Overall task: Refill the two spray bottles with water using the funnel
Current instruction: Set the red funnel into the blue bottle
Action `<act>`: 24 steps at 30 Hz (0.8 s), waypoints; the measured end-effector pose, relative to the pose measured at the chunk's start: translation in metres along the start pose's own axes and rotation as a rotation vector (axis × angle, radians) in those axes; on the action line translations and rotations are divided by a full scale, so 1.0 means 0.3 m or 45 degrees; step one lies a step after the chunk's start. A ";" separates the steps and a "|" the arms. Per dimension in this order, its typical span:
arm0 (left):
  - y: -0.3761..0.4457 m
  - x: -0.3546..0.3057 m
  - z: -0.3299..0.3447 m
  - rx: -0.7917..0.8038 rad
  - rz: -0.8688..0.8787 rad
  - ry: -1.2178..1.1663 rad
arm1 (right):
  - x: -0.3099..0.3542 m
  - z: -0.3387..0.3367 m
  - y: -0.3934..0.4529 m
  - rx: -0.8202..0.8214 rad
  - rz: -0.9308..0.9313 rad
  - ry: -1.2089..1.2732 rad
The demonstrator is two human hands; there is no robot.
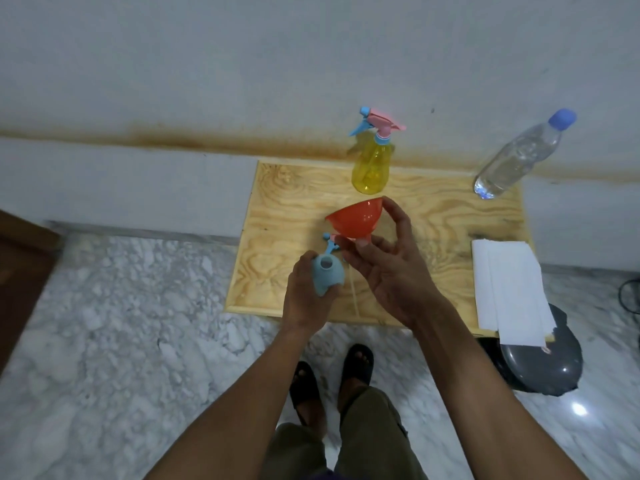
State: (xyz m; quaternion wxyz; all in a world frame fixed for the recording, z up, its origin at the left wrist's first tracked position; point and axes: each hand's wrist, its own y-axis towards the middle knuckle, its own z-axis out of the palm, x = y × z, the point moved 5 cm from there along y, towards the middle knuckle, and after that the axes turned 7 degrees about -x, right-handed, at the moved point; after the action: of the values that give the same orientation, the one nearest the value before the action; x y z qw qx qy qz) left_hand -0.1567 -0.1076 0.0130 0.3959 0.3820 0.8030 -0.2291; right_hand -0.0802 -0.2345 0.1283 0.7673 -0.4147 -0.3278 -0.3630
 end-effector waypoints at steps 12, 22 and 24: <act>0.013 0.004 -0.001 0.029 -0.041 -0.002 | -0.028 -0.032 0.048 -0.074 -0.115 -0.146; 0.021 0.005 -0.006 0.000 -0.017 -0.017 | -0.059 -0.063 0.088 -0.242 -0.406 -0.698; 0.029 0.003 -0.012 0.009 -0.004 -0.019 | -0.078 -0.082 0.105 -0.279 -0.398 -0.742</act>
State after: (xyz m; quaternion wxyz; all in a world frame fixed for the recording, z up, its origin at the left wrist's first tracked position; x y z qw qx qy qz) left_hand -0.1517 -0.0996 0.0139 0.4001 0.3805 0.7999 -0.2353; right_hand -0.0613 -0.2369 0.0860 0.5277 -0.5255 -0.5517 -0.3755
